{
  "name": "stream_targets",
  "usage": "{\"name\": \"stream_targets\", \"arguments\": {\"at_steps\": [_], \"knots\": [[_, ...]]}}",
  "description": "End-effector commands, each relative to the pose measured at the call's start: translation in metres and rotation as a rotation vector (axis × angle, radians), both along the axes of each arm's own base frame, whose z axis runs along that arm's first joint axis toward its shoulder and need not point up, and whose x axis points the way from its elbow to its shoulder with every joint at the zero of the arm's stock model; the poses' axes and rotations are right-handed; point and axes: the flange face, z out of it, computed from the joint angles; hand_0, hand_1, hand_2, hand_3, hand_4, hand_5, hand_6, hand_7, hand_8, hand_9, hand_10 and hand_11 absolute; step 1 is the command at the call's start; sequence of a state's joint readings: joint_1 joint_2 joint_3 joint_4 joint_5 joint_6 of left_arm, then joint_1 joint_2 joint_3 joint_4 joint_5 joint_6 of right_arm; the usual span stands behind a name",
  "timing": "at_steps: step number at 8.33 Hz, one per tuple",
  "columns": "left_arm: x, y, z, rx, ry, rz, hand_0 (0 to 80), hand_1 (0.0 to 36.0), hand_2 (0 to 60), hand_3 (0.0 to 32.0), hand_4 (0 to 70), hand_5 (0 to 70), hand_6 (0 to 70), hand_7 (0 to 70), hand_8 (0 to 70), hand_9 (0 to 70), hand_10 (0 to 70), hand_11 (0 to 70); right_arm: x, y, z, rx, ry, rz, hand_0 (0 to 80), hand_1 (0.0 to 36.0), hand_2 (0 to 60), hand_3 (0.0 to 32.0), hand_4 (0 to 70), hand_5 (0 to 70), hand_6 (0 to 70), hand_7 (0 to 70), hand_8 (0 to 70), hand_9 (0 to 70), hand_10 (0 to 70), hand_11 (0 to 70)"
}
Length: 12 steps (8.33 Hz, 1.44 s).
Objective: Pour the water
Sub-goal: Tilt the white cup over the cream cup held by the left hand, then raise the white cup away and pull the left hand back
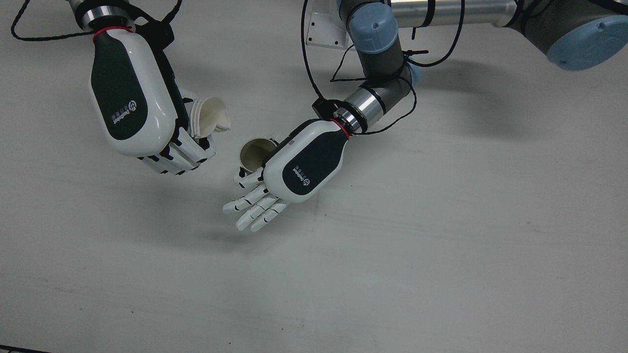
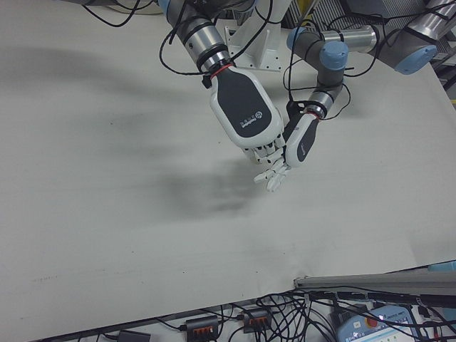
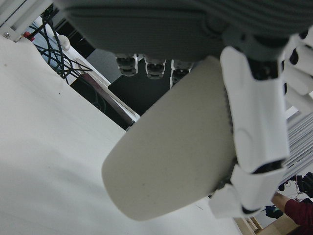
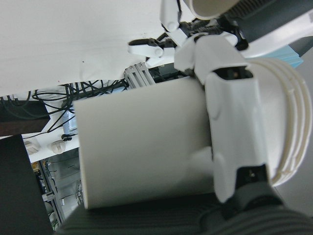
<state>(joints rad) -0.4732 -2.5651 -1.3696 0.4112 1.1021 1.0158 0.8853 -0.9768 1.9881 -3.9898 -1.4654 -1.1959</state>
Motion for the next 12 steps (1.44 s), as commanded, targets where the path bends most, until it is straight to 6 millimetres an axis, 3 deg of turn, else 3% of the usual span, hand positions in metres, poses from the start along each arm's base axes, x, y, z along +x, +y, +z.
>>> {"name": "stream_targets", "arguments": {"at_steps": [1,3,4,5,6,7,9,11,12], "knots": [[-0.006,-0.006,-0.005,0.001,0.006,-0.008,58.2,36.0,60.0,0.0,68.5,70.0,13.6,17.4,9.0,2.0,4.1,7.6,-0.017,-0.011,0.027,-0.018,0.128,0.017,80.0,36.0,60.0,0.0,35.0,70.0,65.5,70.0,50.1,59.2,49.7,70.0],[-0.007,-0.005,-0.006,-0.001,0.003,-0.006,58.3,36.0,60.0,0.0,68.7,70.0,13.7,17.5,9.2,2.1,4.1,7.6,-0.002,0.0,0.01,0.011,0.065,0.034,80.0,36.0,59.8,0.0,29.6,70.0,62.7,67.8,49.5,58.4,50.6,70.0],[-0.014,-0.012,-0.008,0.005,0.012,-0.006,57.8,36.0,60.0,0.0,68.1,70.0,13.6,17.4,9.2,2.1,4.1,7.5,0.02,0.021,0.005,0.003,-0.043,0.031,80.0,36.0,52.8,0.0,24.2,70.0,59.0,63.5,48.3,56.8,50.8,70.0],[-0.024,-0.023,-0.003,-0.005,0.043,0.037,57.0,36.0,60.0,0.0,66.7,70.0,13.2,17.0,9.2,2.1,4.5,8.0,0.043,0.012,0.008,-0.038,-0.217,0.038,80.0,36.0,49.2,0.0,19.9,70.0,56.1,60.1,47.6,55.8,51.4,70.0],[-0.038,-0.034,0.0,-0.046,0.09,0.045,57.5,36.0,60.0,0.0,67.2,70.0,12.9,17.1,8.8,2.2,5.7,9.8,0.085,0.003,0.024,-0.036,-0.361,0.067,80.0,36.0,50.3,0.0,19.4,70.0,58.3,61.0,48.3,57.0,56.1,70.0],[-0.066,-0.05,0.021,-0.106,0.106,0.028,57.7,36.0,60.0,0.0,66.8,70.0,12.4,17.0,8.8,2.5,5.7,9.8,0.131,-0.002,0.04,-0.035,-0.456,0.121,80.0,36.0,51.8,0.0,18.0,70.0,59.5,61.8,50.2,58.9,60.4,70.0],[-0.126,-0.054,0.087,-0.164,0.132,-0.004,56.3,34.4,60.0,0.0,64.6,70.0,11.2,16.1,8.6,2.4,5.6,9.6,0.227,-0.008,0.082,-0.031,-0.573,0.257,80.0,36.0,52.3,0.0,15.3,69.8,57.8,62.1,50.4,60.3,62.3,70.0],[-0.197,-0.062,0.144,-0.183,0.112,-0.035,56.0,33.5,60.0,0.0,65.0,70.0,11.3,16.0,8.5,2.5,6.0,10.0,0.286,-0.009,0.16,-0.069,-0.73,0.313,80.0,36.0,54.7,0.0,12.3,68.0,57.9,61.8,52.3,63.7,67.0,70.0],[-0.229,-0.064,0.182,-0.189,0.097,-0.047,55.8,32.8,60.0,0.0,63.7,70.0,10.8,15.7,8.6,2.5,5.8,9.7,0.309,0.004,0.196,-0.088,-0.739,0.334,80.0,36.0,52.7,0.0,9.6,66.8,56.2,60.9,52.1,63.7,67.3,70.0]]}}
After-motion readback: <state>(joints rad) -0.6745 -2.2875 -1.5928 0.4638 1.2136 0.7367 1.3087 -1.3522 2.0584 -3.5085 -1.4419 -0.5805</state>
